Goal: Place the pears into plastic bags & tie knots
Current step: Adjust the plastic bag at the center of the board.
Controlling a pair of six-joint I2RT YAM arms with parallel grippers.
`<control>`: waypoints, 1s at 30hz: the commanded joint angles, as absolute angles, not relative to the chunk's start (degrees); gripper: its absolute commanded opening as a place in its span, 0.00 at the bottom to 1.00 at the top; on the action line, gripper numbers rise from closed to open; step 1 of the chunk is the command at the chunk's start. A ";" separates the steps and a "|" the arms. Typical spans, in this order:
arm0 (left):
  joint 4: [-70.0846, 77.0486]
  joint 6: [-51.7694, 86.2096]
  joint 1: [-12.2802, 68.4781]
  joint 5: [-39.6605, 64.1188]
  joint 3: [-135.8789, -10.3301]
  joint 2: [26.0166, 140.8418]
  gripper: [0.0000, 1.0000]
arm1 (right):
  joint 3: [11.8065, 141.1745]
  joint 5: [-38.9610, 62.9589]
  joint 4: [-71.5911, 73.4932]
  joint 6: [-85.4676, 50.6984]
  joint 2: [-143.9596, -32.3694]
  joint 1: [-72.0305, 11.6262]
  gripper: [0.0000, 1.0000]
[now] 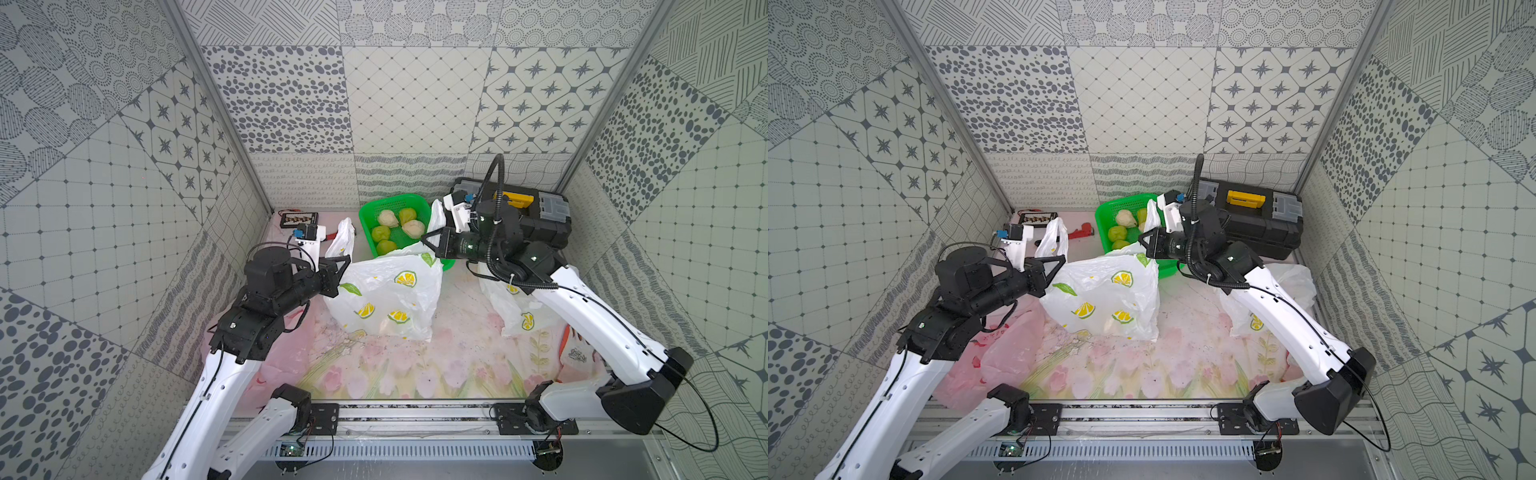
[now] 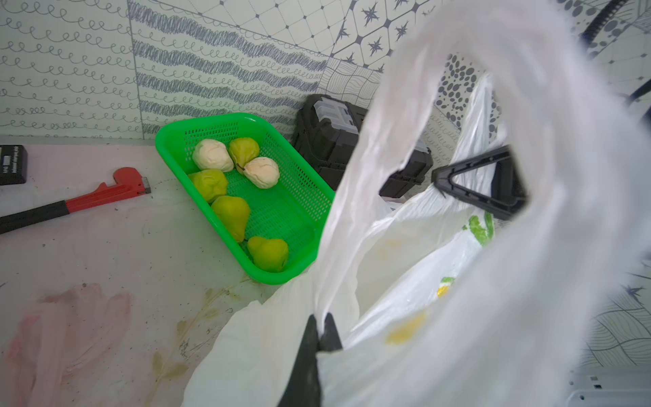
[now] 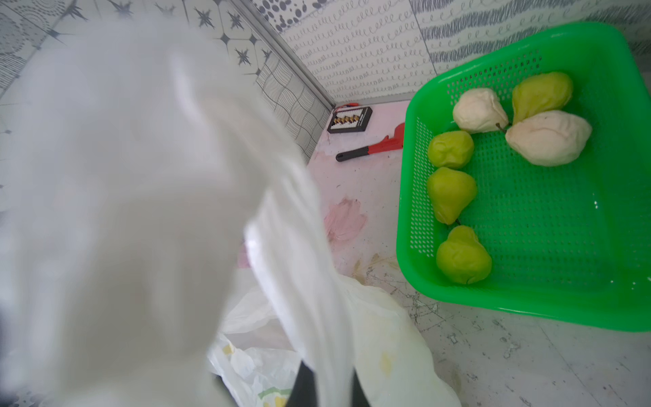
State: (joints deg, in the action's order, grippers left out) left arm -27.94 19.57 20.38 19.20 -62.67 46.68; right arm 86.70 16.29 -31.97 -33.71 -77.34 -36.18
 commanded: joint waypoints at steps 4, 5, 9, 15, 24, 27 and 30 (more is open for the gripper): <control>-13.41 28.35 30.11 8.58 -57.78 48.00 0.00 | 86.48 15.22 -40.28 -31.70 -77.14 -32.13 0.05; -11.42 27.98 31.05 8.00 -56.83 49.28 0.00 | 85.78 14.53 -39.90 -31.72 -77.16 -31.70 0.06; -1.24 26.62 32.26 7.02 -51.20 53.23 0.00 | 83.46 9.49 -40.61 -31.53 -78.78 -30.18 0.14; 3.67 23.17 32.36 6.05 -49.47 56.63 0.00 | 89.33 -1.61 -50.96 -31.19 -77.59 -29.99 0.57; 4.89 22.41 32.94 6.90 -48.58 59.04 0.00 | 108.00 -10.78 -57.66 -29.18 -84.28 -44.35 0.80; 4.98 22.40 33.87 6.78 -48.88 59.74 0.00 | 110.53 -2.90 -51.00 -30.67 -88.18 -47.01 0.85; 5.34 22.43 34.87 6.57 -48.87 60.12 0.00 | 115.32 1.24 -47.94 -31.21 -93.73 -48.87 0.87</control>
